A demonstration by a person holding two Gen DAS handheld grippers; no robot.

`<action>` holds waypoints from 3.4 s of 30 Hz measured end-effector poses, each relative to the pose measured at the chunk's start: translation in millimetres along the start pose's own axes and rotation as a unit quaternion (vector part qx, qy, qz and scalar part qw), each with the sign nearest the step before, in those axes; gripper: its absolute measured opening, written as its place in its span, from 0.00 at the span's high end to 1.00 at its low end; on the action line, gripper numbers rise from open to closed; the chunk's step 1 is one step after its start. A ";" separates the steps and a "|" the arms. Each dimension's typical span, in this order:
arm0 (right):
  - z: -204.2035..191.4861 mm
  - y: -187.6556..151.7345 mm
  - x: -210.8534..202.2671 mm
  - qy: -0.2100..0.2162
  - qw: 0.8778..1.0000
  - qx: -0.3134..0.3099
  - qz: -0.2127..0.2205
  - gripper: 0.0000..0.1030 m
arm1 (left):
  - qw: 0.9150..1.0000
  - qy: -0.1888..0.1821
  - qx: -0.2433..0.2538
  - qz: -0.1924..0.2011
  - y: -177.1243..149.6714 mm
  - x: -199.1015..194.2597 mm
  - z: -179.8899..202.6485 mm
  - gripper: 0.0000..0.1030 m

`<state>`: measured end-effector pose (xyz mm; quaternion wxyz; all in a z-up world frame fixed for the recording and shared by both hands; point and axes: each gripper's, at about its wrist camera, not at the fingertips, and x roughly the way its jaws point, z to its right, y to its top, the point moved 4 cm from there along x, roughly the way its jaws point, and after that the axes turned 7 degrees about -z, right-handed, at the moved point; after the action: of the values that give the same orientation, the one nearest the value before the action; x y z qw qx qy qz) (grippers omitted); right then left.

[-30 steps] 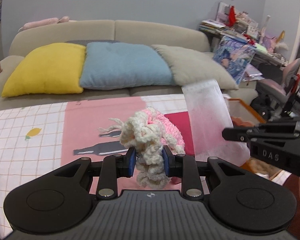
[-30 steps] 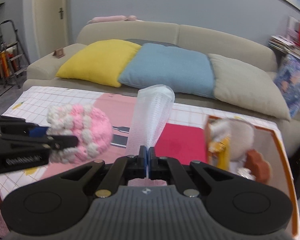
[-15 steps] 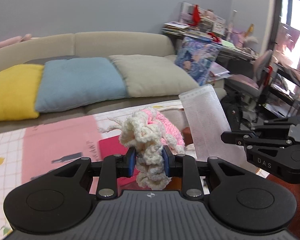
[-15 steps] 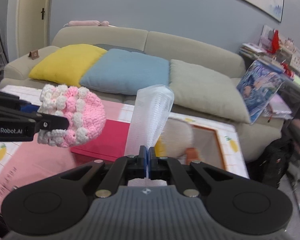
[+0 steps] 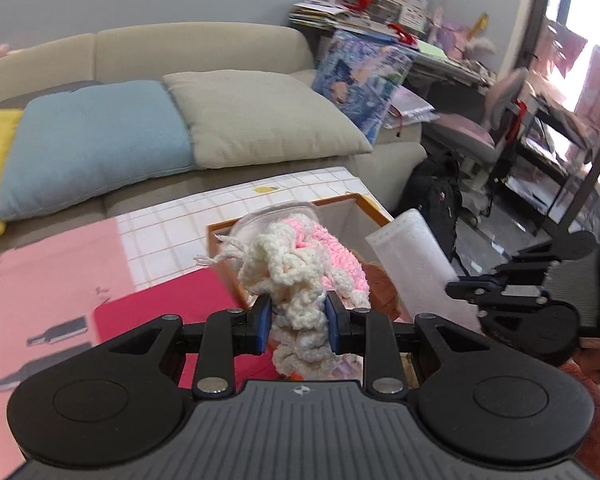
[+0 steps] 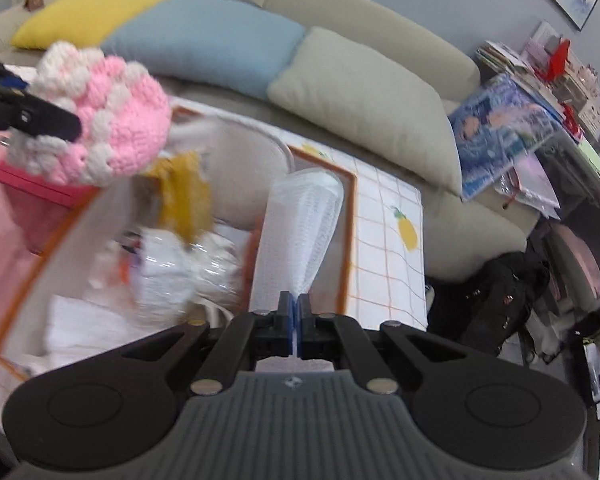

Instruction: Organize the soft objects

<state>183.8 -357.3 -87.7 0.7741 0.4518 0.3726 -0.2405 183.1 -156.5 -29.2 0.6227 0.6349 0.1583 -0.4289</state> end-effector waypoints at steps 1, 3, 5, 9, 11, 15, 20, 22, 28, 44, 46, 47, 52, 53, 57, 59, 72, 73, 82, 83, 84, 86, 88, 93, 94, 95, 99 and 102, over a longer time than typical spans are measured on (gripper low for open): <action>0.8 0.4 7.3 -0.004 1.000 -0.005 -0.005 1.00 | 1.000 0.003 0.005 -0.004 1.9 4.4 2.9 0.70; -1.8 -1.4 19.9 -0.011 1.000 -0.017 -0.018 1.00 | 1.000 0.013 0.021 -0.014 3.8 13.4 8.9 0.70; -5.7 -3.1 32.2 -0.016 0.999 -0.026 -0.041 1.00 | 0.998 0.030 0.042 -0.024 4.9 21.9 14.7 0.70; -9.1 -8.0 52.2 -0.020 0.996 -0.026 -0.078 1.00 | 0.994 0.054 0.086 -0.048 5.6 39.4 26.8 0.70; -9.1 -7.7 53.0 -0.021 0.996 -0.026 -0.082 1.00 | 0.989 0.072 0.112 -0.058 3.7 47.7 31.9 0.70; -2.5 -5.6 47.3 -0.020 0.997 -0.008 -0.073 0.83 | 0.983 0.090 0.138 -0.075 1.6 64.9 35.8 0.70; 1.6 -10.0 32.5 -0.003 0.997 0.043 -0.056 0.60 | 0.982 0.094 0.133 -0.090 -0.7 74.2 31.8 0.69; -2.7 -11.4 27.6 -0.003 0.998 0.048 -0.049 0.58 | 0.982 0.093 0.132 -0.095 -0.2 74.4 30.7 0.63; -10.0 -11.3 19.5 -0.011 0.998 0.048 -0.035 0.48 | 0.988 0.085 0.104 -0.072 9.9 55.6 26.2 0.41; -18.5 20.4 -54.8 0.048 0.990 0.131 0.017 0.34 | 0.993 0.059 0.079 0.067 14.7 -69.4 21.5 0.24; -23.9 25.2 -68.6 0.053 0.988 0.140 0.031 0.33 | 0.992 0.062 0.072 0.080 11.0 -84.9 15.7 0.24; -27.0 27.2 -76.3 0.055 0.987 0.144 0.039 0.29 | 0.992 0.066 0.069 0.088 7.6 -92.4 13.7 0.24; -47.5 29.7 -110.4 0.060 0.981 0.167 0.081 0.20 | 0.987 0.084 0.039 0.134 -11.9 -123.1 -3.7 0.24; -52.0 29.7 -115.2 0.059 0.980 0.169 0.087 0.19 | 0.985 0.088 0.033 0.142 -16.3 -127.9 -7.0 0.24; -71.9 26.0 -129.9 0.050 0.978 0.171 0.111 0.14 | 0.982 0.095 0.012 0.160 -31.8 -140.1 -18.2 0.24; -83.4 21.0 -134.6 0.051 0.975 0.177 0.124 0.12 | 0.982 0.114 -0.006 0.150 -40.6 -141.8 -24.4 0.24; -145.2 -18.7 -129.4 0.055 0.980 0.165 0.100 0.11 | 0.979 0.171 -0.040 0.107 -99.2 -130.4 -38.0 0.11; -146.5 -19.9 -127.4 0.053 0.980 0.164 0.097 0.11 | 0.979 0.173 -0.045 0.097 -102.2 -127.9 -38.5 0.11; -141.7 -30.1 -106.4 0.049 0.977 0.196 0.070 0.11 | 0.979 0.181 -0.062 0.068 -125.4 -113.7 -36.6 0.11; -140.7 -31.5 -104.3 0.050 0.976 0.200 0.067 0.11 | 0.979 0.182 -0.063 0.063 -125.9 -112.2 -36.5 0.10; -140.4 -33.6 -103.2 0.051 0.976 0.203 0.065 0.11 | 0.979 0.183 -0.063 0.060 -126.7 -110.6 -36.6 0.10; -139.4 -35.2 -101.0 0.053 0.975 0.208 0.062 0.11 | 0.980 0.183 -0.064 0.054 -127.6 -109.7 -36.4 0.10; -138.2 -35.9 -98.8 0.056 0.974 0.212 0.057 0.11 | 0.980 0.182 -0.064 0.050 -128.8 -109.3 -35.9 0.10; -139.8 -36.3 -97.8 0.057 0.975 0.210 0.054 0.11 | 0.980 0.181 -0.062 0.048 -130.2 -109.5 -34.4 0.10; -140.3 -35.9 -98.2 0.056 0.975 0.209 0.055 0.11 | 0.980 0.180 -0.062 0.049 -129.2 -109.2 -34.5 0.10; -140.6 -35.6 -98.5 0.056 0.975 0.208 0.056 0.11 | 0.980 0.180 -0.063 0.049 -129.4 -109.6 -34.8 0.10; -141.5 -35.0 -98.6 0.056 0.976 0.204 0.056 0.11 | 0.980 0.181 -0.064 0.051 -128.4 -110.5 -34.5 0.10; -142.4 -34.5 -99.4 0.056 0.976 0.202 0.057 0.11 | 0.980 0.181 -0.063 0.050 -128.6 -110.9 -34.4 0.10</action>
<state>47.8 -245.1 -71.4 0.6571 0.6321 0.3325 -0.2412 36.0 -65.3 -36.1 0.6434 0.6684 0.2632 -0.2645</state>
